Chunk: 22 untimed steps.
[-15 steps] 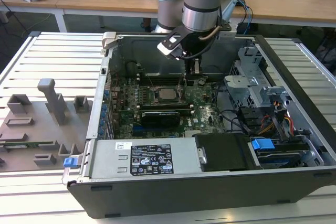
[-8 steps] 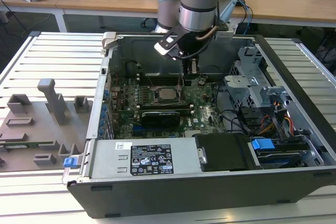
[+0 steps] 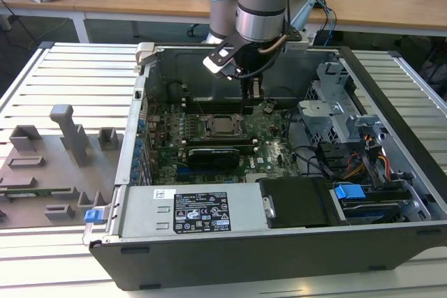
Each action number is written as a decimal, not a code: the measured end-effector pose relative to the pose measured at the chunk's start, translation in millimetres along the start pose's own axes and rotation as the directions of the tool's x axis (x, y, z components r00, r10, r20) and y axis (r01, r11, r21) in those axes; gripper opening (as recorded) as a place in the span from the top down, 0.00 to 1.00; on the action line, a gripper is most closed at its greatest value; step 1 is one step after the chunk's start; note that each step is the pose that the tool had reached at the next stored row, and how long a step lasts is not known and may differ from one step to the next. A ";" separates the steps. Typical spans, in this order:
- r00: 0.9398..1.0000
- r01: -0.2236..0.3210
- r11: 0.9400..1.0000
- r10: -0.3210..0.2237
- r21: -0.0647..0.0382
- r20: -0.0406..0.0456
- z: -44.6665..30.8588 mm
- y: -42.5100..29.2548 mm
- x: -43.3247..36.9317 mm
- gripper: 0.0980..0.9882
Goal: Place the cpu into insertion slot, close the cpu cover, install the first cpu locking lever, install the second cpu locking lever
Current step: 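Close the cpu cover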
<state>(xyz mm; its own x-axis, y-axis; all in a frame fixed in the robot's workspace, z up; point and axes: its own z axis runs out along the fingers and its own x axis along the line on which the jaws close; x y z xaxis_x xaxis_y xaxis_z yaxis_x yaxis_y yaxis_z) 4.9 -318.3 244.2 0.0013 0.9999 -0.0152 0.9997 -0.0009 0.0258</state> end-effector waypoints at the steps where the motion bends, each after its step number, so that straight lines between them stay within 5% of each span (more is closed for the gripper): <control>1: 1.000 0.000 1.000 0.000 0.000 0.000 0.0 -0.4 0.0 0.99; 22: 1.000 0.000 1.000 0.000 0.000 0.000 3.6 -10.3 0.0 0.99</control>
<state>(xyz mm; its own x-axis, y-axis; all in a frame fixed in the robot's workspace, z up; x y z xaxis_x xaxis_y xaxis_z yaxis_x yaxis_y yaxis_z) -5.3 -318.3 240.4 0.0013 0.9999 -0.0152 0.9997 -0.0009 0.0258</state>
